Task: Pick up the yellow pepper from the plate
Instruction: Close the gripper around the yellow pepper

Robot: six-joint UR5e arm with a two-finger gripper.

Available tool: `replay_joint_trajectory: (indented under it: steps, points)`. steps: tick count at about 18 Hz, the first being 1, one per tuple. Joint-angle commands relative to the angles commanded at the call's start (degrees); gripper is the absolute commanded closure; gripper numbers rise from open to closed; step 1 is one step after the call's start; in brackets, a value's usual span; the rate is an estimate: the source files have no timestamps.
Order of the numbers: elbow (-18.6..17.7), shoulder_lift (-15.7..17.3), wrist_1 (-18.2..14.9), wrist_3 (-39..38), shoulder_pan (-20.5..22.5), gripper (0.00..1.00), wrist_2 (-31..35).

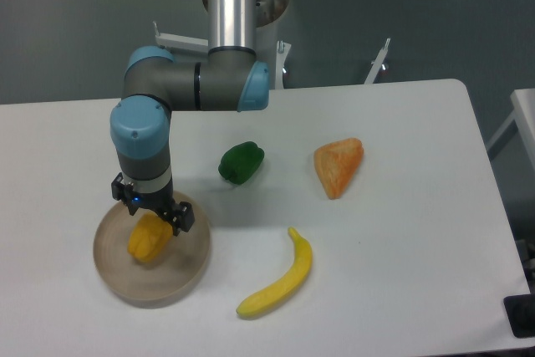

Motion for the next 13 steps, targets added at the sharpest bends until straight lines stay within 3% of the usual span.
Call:
replay_joint_trajectory:
  steps: [12,13]
  points:
    - [0.3,-1.6,1.1,-0.1,-0.9,0.0,1.5]
    - [0.4,-1.7,1.3,0.0,-0.9,0.12,2.0]
